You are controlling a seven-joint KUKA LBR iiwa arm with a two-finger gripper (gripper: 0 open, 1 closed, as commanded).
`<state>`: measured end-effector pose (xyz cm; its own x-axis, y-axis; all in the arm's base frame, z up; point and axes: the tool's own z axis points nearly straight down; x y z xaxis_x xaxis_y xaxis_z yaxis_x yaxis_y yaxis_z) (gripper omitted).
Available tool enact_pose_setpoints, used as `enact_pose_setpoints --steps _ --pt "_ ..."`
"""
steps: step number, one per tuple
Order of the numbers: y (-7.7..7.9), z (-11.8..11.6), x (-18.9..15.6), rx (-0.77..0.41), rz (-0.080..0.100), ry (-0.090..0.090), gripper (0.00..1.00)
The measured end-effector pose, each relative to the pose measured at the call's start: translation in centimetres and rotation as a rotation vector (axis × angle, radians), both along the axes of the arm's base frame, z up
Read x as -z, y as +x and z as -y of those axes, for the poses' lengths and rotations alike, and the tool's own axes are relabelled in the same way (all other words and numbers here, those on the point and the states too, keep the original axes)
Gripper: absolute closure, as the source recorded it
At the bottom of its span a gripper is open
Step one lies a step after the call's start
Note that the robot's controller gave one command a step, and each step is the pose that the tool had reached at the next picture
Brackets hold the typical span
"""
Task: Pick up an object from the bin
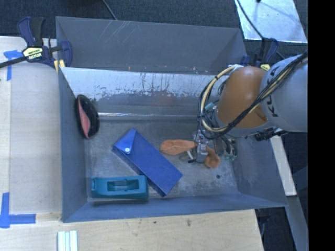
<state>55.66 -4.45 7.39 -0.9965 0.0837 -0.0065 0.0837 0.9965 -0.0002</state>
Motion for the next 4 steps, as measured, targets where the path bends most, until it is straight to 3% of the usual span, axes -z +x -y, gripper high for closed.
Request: enact_pose_setpoints --steps 1,2,3,4 --pt "-0.9 -1.3 -2.3 -0.001 -0.003 0.0 1.0" --pt "-0.2 1.1 -12.4 0.02 -0.003 0.0 1.0" --pt "-0.2 1.1 -12.4 0.02 -0.003 0.0 1.0" --pt "2.4 0.8 -22.0 0.042 -0.002 0.001 1.0"
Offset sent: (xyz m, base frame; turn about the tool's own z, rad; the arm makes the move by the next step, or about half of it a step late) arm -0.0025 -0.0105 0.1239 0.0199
